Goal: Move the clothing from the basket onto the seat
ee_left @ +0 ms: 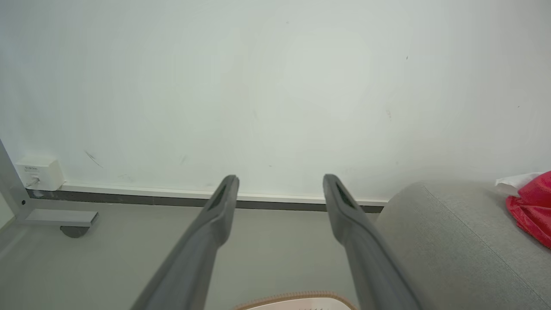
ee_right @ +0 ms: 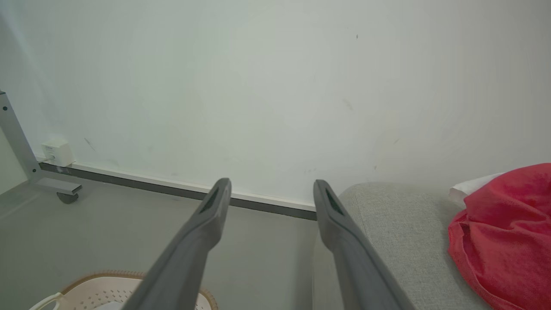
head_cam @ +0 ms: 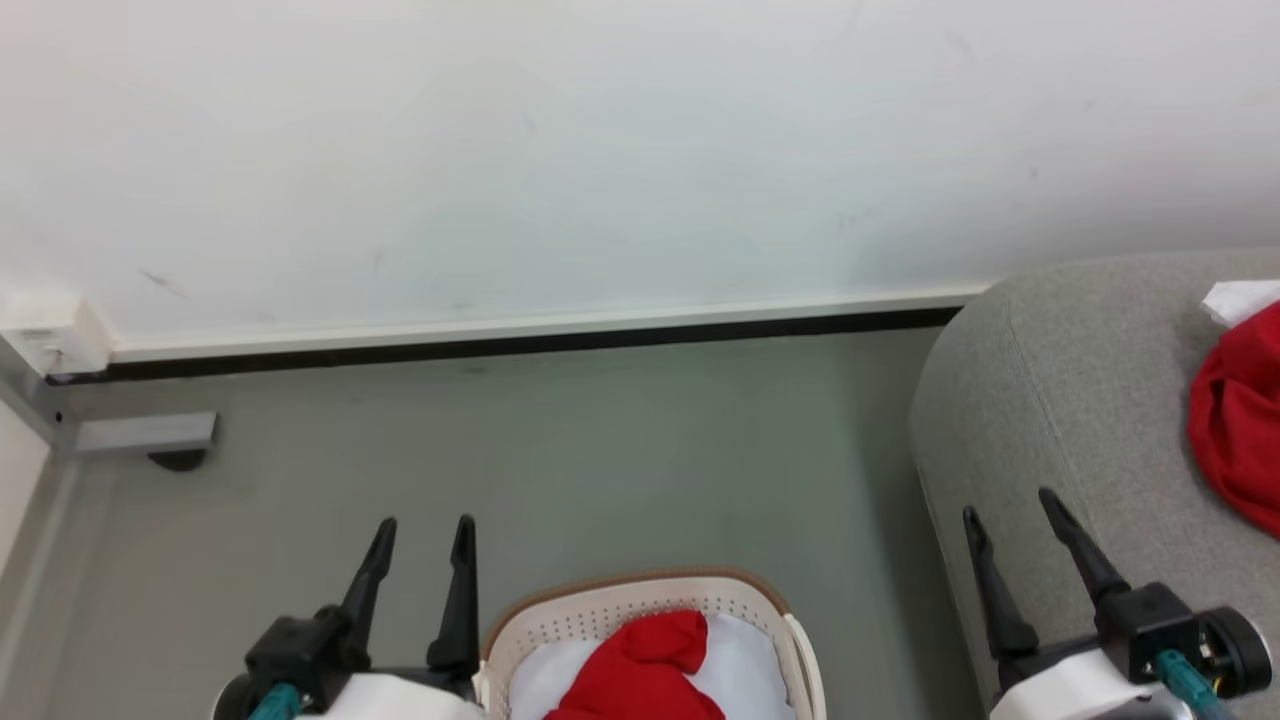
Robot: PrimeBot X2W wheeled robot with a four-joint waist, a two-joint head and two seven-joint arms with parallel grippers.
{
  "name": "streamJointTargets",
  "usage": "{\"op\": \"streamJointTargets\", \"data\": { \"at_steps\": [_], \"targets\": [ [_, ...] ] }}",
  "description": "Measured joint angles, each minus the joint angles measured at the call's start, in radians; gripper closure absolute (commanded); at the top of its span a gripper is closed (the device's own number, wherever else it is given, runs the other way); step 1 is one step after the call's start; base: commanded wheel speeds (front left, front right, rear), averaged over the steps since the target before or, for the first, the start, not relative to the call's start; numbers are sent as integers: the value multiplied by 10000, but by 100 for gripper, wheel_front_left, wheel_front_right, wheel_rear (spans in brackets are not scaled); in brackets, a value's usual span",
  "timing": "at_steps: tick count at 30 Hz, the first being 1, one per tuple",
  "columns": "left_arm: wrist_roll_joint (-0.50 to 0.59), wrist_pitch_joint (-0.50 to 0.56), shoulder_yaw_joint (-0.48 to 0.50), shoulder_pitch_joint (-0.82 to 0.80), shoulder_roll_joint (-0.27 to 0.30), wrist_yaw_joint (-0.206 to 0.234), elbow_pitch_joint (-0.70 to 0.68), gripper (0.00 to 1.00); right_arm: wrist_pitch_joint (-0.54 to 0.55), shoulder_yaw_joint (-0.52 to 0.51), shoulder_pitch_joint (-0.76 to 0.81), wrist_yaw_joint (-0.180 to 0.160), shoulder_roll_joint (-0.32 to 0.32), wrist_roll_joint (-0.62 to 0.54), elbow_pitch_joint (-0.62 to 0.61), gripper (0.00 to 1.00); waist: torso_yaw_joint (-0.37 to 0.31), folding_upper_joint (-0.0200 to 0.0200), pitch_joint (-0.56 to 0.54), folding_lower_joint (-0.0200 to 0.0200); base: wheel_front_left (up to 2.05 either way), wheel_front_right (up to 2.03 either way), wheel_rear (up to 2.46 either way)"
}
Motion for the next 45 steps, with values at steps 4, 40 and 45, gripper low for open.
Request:
{"op": "streamJointTargets", "data": {
  "at_steps": [4, 40, 45],
  "targets": [
    [562, 0, 619, 475, -355, -322, 50, 0, 0, -130, 503, 0, 161, -59, 6, 0, 108, 0, -352, 1, 0, 0, 0],
    [2909, 2439, 58, -2092, -993, -2234, 3822, 0, 0, -151, -666, 0, 368, 882, -915, 0, -1090, 1, 1997, 5, 0, 0, 0],
    [2945, 3547, -416, -2941, -1014, -2405, 4909, 0, 0, -2, -1117, -2, 364, 1379, -1156, 0, -1481, 0, 2933, 6, 0, 0, 0]
  ]
}}
